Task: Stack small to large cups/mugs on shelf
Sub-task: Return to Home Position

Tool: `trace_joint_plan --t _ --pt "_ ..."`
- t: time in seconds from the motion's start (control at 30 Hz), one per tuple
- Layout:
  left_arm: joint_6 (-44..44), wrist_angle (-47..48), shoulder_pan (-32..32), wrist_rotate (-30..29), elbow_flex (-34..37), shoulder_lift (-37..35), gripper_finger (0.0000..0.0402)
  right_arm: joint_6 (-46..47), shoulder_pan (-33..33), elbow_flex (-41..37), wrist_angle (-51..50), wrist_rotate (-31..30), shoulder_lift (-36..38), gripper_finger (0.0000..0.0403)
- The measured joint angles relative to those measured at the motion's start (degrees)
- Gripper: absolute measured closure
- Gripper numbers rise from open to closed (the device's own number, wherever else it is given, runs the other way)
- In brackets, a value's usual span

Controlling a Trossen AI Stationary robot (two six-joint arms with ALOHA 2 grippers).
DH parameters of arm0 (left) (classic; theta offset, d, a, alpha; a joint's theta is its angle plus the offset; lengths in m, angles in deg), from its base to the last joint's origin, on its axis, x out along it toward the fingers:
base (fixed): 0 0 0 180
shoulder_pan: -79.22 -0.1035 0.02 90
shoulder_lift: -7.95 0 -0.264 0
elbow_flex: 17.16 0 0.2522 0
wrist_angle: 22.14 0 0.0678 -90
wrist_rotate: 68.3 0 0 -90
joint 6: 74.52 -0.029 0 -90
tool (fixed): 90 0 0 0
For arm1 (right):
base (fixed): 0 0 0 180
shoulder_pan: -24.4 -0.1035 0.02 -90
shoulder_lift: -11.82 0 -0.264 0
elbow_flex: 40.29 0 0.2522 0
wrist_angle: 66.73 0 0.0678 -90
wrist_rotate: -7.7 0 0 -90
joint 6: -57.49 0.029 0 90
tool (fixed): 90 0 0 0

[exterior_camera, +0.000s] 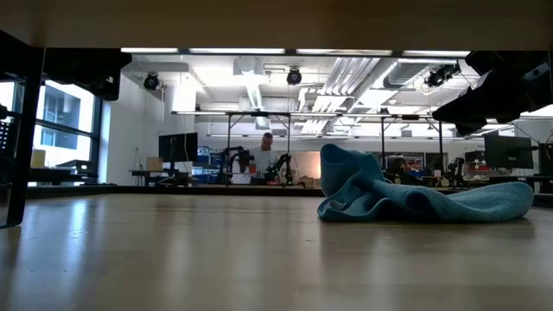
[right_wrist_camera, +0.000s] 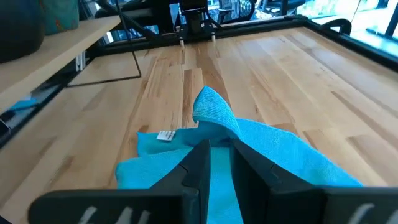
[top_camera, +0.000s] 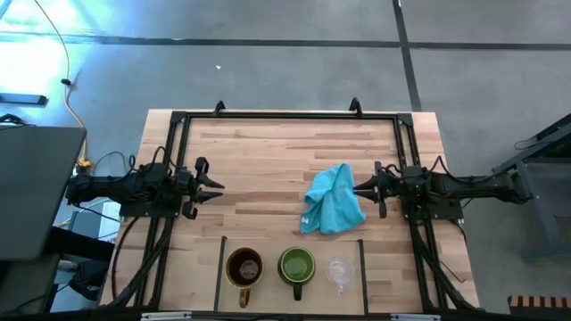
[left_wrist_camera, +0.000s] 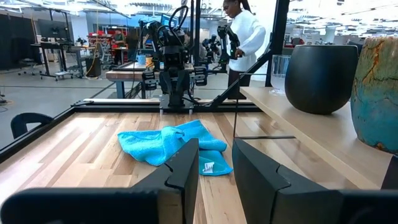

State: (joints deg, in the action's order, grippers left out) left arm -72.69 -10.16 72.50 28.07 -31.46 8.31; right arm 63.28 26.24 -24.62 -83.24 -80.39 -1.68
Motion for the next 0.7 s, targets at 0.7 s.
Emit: trace_joint_plan --t 0.7 --pt "0.01 0.00 0.00 0.00 0.00 0.00 0.0316 4.67 0.00 0.00 0.00 -0.02 0.00 0.0350"
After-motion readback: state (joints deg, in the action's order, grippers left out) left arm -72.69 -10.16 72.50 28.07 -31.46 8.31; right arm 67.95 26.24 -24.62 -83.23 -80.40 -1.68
